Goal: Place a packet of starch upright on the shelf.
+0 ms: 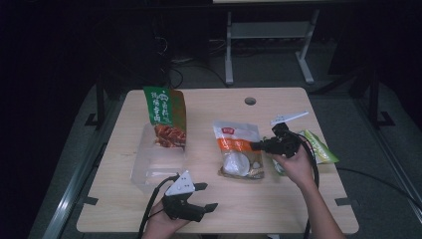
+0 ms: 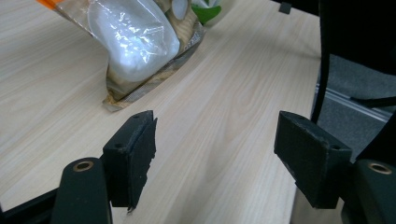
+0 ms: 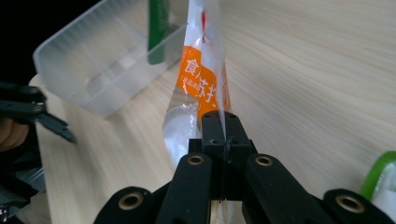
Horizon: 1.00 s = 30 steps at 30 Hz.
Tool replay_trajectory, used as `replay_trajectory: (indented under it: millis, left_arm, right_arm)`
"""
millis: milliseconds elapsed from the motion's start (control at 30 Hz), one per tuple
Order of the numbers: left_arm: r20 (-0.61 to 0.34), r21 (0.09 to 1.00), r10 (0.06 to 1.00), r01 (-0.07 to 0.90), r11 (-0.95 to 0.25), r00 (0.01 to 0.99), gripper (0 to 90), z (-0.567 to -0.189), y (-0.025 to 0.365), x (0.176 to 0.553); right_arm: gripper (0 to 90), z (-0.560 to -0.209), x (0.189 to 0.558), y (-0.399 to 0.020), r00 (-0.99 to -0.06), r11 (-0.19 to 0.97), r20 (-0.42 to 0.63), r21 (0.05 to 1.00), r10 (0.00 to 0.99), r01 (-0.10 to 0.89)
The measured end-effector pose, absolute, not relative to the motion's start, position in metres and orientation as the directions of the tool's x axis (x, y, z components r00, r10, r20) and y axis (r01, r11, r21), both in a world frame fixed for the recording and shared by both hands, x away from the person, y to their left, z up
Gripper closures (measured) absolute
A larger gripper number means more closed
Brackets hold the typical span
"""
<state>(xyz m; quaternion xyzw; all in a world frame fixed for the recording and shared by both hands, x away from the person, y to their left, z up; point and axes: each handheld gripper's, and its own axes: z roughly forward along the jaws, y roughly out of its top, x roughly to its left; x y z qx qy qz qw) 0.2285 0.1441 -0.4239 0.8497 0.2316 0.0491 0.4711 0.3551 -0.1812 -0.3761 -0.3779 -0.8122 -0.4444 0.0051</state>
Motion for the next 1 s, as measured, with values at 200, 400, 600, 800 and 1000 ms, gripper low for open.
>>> replay_trajectory:
  millis: [200,400,600,800,1000]
  left_arm:
    - [-0.123,0.833,0.458,0.342,-0.434,0.880,27.4,-0.416,0.140,0.233]
    - [-0.124,0.839,0.454,0.337,-0.426,0.882,25.7,-0.414,0.130,0.238]
    - [-0.129,0.831,0.464,0.351,-0.432,0.876,25.5,-0.418,0.119,0.247]
    - [-0.149,0.826,0.496,0.384,-0.413,0.856,25.5,-0.422,0.109,0.261]
    - [-0.171,0.809,0.527,0.424,-0.408,0.833,25.1,-0.429,0.093,0.280]
  right_arm:
    - [90.0,-0.363,0.334,-0.173,-0.773,0.347,0.307,0.759,0.555,0.550]
    - [90.0,-0.348,0.317,-0.166,-0.810,0.374,0.275,0.779,0.518,0.504]
    - [90.0,-0.350,0.311,-0.170,-0.819,0.392,0.262,0.777,0.511,0.493]
    - [90.0,-0.349,0.305,-0.177,-0.828,0.380,0.269,0.789,0.493,0.482]
    - [90.0,-0.352,0.296,-0.182,-0.849,0.411,0.233,0.794,0.474,0.447]
